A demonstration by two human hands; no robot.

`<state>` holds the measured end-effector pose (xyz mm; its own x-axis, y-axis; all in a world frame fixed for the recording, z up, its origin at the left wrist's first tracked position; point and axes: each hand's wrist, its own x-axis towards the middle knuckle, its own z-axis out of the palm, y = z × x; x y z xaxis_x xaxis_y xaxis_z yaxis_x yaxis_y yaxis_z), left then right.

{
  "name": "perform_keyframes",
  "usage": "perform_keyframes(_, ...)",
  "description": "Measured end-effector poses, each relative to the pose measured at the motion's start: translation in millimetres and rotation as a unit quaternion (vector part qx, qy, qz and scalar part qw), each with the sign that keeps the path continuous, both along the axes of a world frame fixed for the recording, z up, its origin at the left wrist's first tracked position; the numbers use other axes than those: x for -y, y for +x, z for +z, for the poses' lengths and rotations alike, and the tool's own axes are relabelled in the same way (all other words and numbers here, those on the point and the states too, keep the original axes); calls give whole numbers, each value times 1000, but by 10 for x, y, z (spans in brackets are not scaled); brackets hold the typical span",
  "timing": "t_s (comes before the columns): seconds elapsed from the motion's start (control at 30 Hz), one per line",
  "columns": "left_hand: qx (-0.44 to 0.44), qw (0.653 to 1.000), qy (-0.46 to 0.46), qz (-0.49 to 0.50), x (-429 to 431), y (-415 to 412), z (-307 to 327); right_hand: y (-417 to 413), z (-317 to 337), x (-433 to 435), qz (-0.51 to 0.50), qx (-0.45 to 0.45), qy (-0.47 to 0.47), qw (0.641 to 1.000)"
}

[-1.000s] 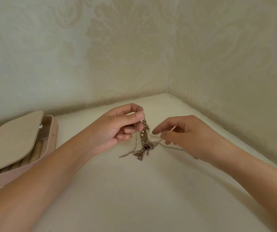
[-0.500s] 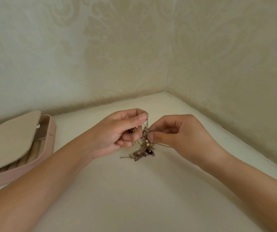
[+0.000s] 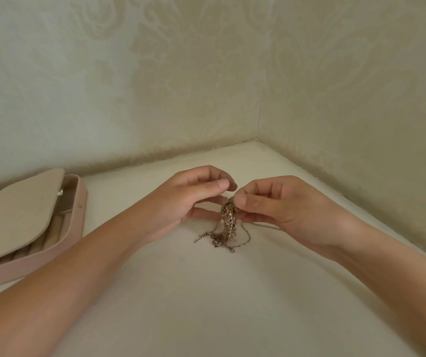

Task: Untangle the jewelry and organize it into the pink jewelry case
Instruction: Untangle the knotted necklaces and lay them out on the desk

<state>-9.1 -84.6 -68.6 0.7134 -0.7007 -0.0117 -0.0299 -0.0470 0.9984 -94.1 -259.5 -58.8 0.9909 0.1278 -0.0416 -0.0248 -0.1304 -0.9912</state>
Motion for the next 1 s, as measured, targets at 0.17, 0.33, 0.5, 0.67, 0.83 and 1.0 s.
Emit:
perform_keyframes(0.17,86,996,22,-29,-12,-21,8,24,-34,34,-10,-12,19,1000)
perform_keyframes(0.33,138,989,59,-3,3,-17,-19,28,-25,33,-7,-17,34,999)
perform_keyframes(0.5,109,991,51,-58,-26,-29,22,28,-47,1,5,-10,65,998)
perform_keyframes(0.67,64,992,47,-101,-37,-44,36,70,-15,32,-82,50,130,987)
perform_keyframes(0.83,44,996,28,-79,-25,-39,17,101,-50,-4,-119,19,192,974)
perform_keyframes(1.0,-9,999,-12,-49,22,-31,-30,110,-14,-15,-114,-6,224,968)
